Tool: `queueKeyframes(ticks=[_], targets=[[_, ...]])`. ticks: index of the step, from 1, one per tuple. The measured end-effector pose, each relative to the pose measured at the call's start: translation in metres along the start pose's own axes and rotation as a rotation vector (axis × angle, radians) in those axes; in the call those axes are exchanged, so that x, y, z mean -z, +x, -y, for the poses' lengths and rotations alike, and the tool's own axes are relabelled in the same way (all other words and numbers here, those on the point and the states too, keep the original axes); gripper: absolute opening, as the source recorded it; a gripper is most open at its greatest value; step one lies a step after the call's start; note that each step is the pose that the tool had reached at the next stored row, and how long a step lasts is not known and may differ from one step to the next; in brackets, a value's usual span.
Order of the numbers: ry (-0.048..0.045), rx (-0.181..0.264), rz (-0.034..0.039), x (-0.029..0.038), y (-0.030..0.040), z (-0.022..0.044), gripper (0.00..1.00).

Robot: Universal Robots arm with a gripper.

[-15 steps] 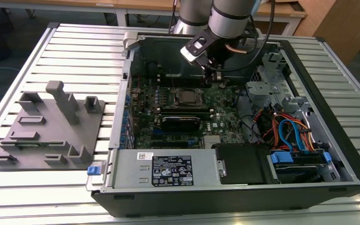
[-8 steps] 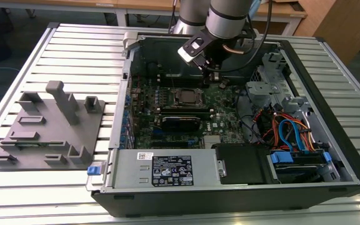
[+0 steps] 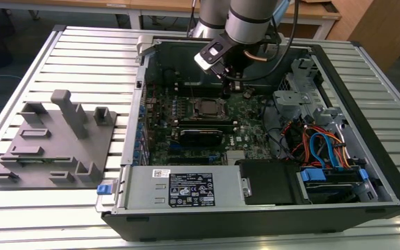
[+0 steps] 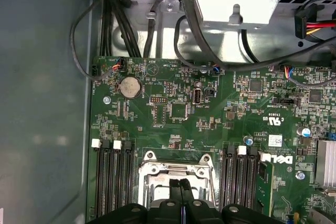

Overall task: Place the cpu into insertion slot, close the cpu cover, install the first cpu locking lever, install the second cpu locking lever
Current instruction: 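Close the cpu cover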

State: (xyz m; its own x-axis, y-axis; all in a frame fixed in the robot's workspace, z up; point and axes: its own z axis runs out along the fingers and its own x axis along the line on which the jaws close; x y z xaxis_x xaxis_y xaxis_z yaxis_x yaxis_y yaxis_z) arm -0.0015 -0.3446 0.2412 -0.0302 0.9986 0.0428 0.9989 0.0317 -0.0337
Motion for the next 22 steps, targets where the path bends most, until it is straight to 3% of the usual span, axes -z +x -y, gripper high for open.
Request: queueKeyframes(ticks=[12, 22], targets=[[0.0000, 0.000, 0.0000, -0.0001, 0.0000, 0.0013, 0.11], [0.0017, 0.002, 0.0000, -0.0041, -0.0018, 0.0223, 0.11]])
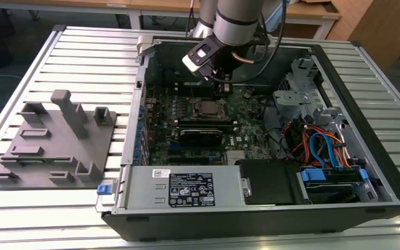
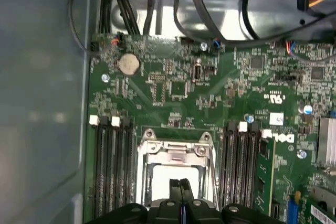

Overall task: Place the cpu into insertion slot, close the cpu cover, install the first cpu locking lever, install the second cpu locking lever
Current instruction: 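Close the cpu cover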

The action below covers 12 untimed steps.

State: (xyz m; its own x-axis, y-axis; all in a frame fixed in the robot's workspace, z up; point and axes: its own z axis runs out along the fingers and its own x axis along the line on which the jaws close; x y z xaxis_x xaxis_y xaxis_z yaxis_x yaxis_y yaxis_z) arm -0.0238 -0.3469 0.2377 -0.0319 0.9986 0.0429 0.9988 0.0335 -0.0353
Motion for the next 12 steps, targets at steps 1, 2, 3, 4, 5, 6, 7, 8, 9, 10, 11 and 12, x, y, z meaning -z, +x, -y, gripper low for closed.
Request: queueKeyframes(ticks=[1, 2, 3, 4, 5, 6, 7, 8, 9, 10, 11, 12], targets=[[0.0013, 0.000, -0.0001, -0.0007, -0.0007, 0.0014, 0.11], [0.0026, 0.001, -0.0002, -0.0016, -0.0013, 0.0028, 0.11], [0.0041, 0.001, -0.0002, -0.0026, -0.0015, 0.0042, 0.11], [0.0055, 0.002, 0.0000, -0.0035, -0.0016, 0.0059, 0.11], [0.0056, 0.002, -0.0001, -0.0045, -0.0015, 0.0081, 0.11], [0.0057, 0.002, -0.0002, -0.0055, -0.0015, 0.0099, 0.11], [0.0057, 0.002, -0.0001, -0.0066, -0.0015, 0.0116, 0.11], [0.0057, 0.002, 0.0000, -0.0077, -0.0015, 0.0136, 0.11], [0.0058, 0.002, -0.0001, -0.0089, -0.0014, 0.0155, 0.11], [0.0058, 0.002, -0.0001, -0.0103, -0.0014, 0.0172, 0.11], [0.0058, 0.002, -0.0001, -0.0118, -0.0015, 0.0188, 0.11], [0.0057, 0.002, -0.0002, -0.0133, -0.0015, 0.0203, 0.11]])
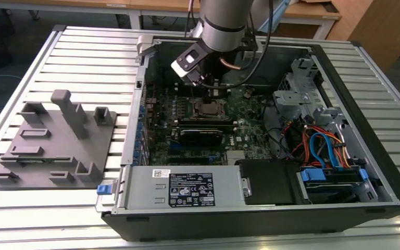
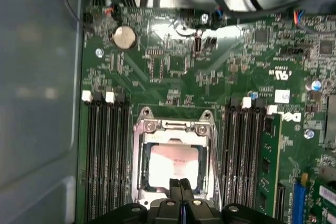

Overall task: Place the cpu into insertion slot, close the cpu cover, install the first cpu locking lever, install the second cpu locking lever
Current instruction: 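Close the cpu cover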

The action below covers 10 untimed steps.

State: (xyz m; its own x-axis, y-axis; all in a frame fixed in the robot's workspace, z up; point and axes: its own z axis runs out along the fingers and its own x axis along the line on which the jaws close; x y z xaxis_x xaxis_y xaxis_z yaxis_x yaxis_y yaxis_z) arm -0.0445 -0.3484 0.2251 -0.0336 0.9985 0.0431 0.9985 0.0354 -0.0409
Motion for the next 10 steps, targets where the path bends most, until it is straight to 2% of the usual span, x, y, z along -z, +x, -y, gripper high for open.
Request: queueKeyframes(ticks=[6, 10], targets=[[-0.0001, 0.000, -0.0002, -0.0068, 0.0001, 0.0098, 0.11], [-0.0002, 0.001, -0.0014, -0.0108, 0.0000, 0.0119, 0.11]])
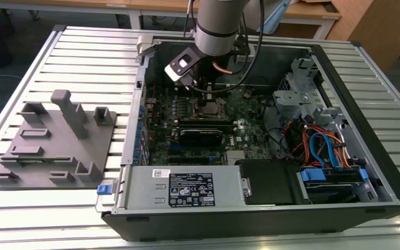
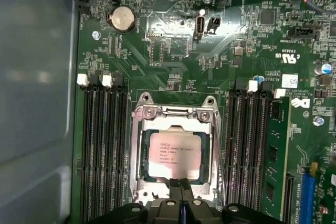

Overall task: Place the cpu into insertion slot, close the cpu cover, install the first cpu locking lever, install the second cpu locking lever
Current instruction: 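Close the cpu cover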

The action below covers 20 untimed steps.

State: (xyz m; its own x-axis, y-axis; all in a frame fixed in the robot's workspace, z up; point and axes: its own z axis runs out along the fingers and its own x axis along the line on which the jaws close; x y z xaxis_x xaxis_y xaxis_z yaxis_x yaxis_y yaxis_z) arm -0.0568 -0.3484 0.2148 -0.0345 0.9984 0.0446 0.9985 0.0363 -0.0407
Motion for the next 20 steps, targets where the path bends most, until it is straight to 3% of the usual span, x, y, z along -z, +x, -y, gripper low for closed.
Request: queueKeyframes(ticks=[13, 20], targets=[[-0.0002, 0.001, -0.0043, -0.0139, -0.0006, 0.0007, 0.11], [-0.0002, 0.001, -0.0043, -0.0157, -0.0007, 0.0009, 0.11]])
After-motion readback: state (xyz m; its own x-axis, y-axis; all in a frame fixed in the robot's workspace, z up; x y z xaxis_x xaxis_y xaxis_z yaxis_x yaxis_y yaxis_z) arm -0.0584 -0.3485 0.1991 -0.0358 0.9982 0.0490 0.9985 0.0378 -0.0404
